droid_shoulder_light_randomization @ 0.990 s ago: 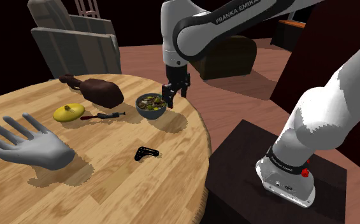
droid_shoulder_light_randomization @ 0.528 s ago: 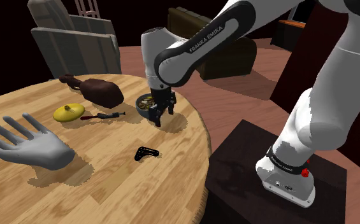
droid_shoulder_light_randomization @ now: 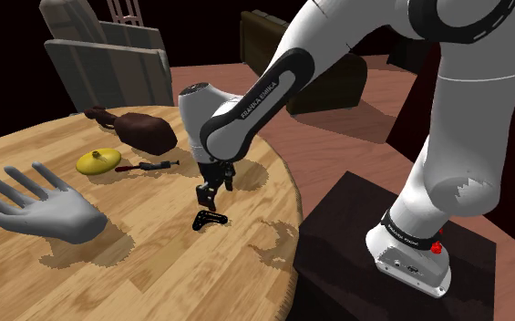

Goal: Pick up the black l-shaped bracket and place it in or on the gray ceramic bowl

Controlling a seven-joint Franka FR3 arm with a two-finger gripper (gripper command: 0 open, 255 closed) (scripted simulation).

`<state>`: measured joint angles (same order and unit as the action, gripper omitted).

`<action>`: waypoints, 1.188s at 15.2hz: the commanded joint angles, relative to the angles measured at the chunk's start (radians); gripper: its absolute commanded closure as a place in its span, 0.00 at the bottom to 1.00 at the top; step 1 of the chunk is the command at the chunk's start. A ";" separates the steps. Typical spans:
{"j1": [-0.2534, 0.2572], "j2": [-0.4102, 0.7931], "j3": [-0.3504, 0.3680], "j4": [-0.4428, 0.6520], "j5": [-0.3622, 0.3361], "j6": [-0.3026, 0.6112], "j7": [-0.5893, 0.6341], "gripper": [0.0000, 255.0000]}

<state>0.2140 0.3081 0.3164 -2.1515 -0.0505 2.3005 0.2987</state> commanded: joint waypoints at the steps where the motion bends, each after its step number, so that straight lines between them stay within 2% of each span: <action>1: 0.009 0.039 -0.002 0.022 -0.012 0.011 0.006 0.00; 7: 0.020 0.098 -0.015 0.000 -0.036 0.090 0.023 0.00; 15: 0.021 0.098 -0.015 0.000 -0.036 0.089 0.023 0.00; 16: 0.021 0.098 -0.015 0.000 -0.036 0.089 0.023 1.00; 18: 0.021 0.098 -0.015 0.000 -0.036 0.089 0.023 1.00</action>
<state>0.2346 0.4057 0.3017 -2.1513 -0.0866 2.3900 0.3214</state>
